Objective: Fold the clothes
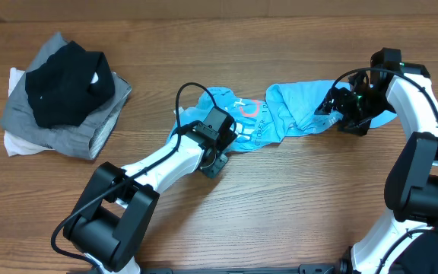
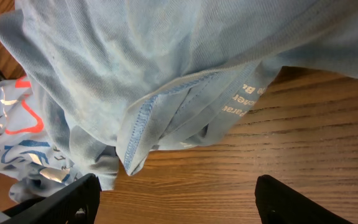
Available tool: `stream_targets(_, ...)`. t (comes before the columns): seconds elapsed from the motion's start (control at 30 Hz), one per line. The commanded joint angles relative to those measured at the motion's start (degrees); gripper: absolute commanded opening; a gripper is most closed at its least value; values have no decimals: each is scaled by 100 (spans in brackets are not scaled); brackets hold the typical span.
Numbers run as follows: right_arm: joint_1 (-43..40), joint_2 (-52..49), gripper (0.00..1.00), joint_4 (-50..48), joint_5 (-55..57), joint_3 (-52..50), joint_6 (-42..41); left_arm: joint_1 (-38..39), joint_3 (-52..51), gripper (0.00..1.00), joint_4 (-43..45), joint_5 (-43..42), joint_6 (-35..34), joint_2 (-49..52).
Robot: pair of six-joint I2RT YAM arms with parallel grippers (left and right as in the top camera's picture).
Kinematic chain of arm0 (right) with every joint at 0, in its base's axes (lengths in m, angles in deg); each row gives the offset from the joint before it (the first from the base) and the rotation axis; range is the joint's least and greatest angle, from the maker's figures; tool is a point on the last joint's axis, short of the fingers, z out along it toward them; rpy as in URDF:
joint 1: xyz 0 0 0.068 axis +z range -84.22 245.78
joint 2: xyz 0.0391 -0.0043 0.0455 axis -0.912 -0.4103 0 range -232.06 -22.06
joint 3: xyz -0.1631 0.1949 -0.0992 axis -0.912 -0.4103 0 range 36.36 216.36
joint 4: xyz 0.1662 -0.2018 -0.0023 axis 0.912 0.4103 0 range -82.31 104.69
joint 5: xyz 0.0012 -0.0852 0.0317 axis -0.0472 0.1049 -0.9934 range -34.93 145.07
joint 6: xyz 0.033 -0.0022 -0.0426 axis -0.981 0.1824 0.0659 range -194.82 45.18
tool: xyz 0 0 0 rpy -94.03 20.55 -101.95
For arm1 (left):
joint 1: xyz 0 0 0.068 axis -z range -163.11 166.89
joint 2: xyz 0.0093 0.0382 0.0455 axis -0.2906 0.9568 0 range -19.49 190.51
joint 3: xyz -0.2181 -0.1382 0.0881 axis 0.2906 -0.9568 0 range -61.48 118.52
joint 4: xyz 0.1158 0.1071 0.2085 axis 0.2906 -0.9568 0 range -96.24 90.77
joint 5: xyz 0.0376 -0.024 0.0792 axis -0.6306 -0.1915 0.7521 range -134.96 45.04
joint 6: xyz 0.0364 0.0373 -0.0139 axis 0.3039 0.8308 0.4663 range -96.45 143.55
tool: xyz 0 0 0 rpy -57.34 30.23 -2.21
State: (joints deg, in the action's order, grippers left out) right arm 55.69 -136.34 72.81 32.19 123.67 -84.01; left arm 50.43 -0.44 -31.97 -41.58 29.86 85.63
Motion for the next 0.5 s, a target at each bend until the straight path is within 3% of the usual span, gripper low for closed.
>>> stream_targets(0.0, -15, 122, 84, -22, 37, 7, 20, -26, -68, 29, 146, -85, -31, 55)
stream_targets(0.07, -17, 122, 84, -17, 37, 7, 20, -26, -68, 23, 190, -87, -39, 55)
stream_targets(0.17, -17, 122, 84, -11, 37, 7, 20, -24, -66, 4, 116, -81, -173, 52)
stream_targets(0.3, -33, 122, 83, -7, 37, 7, 20, -26, 192, 4, -553, -63, -525, -26)
stream_targets(0.47, -234, 153, 77, 17, 35, 11, 17, -28, 970, 4, -1991, 236, -981, -551)
